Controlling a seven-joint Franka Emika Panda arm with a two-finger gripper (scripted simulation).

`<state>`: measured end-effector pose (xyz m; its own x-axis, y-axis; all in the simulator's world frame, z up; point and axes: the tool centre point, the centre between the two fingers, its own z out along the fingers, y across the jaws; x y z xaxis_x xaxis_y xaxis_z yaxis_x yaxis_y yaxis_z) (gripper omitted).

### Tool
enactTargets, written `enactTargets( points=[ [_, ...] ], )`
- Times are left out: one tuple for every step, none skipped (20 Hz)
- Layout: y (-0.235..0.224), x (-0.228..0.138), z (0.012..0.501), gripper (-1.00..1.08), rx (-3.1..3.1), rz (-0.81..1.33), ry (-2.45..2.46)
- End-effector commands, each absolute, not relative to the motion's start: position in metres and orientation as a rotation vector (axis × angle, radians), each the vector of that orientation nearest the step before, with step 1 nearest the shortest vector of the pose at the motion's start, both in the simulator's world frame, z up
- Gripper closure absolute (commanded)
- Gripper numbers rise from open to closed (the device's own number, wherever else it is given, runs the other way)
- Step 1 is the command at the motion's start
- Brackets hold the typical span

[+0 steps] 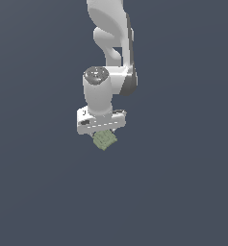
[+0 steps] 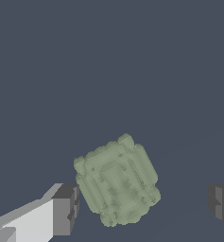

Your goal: Pick up the object and move it to a goal position.

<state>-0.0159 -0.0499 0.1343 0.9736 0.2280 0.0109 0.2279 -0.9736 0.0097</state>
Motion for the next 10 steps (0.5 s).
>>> enactTargets(
  points=[
    [-0.051, -0.022, 0.124, -0.92, 3.098, 0.014, 0.465],
    [-0.051, -0.024, 0.120, -0.92, 3.091, 0.013, 0.508],
    [-0.051, -0.027, 0.116, -0.92, 3.083, 0.011, 0.551],
    [-0.051, -0.029, 0.111, -0.92, 3.075, 0.010, 0.594],
    [-0.051, -0.032, 0.107, -0.92, 3.067, 0.008, 0.637],
    [-0.051, -0.034, 0.103, -0.92, 3.058, 0.007, 0.680],
    [-0.051, -0.037, 0.100, -0.92, 3.049, 0.006, 0.721],
    [-0.051, -0.039, 0.096, -0.92, 3.041, 0.005, 0.759],
    [-0.051, -0.041, 0.093, -0.92, 3.032, 0.004, 0.796],
    [-0.051, -0.044, 0.090, -0.92, 3.023, 0.003, 0.830]
  ],
)
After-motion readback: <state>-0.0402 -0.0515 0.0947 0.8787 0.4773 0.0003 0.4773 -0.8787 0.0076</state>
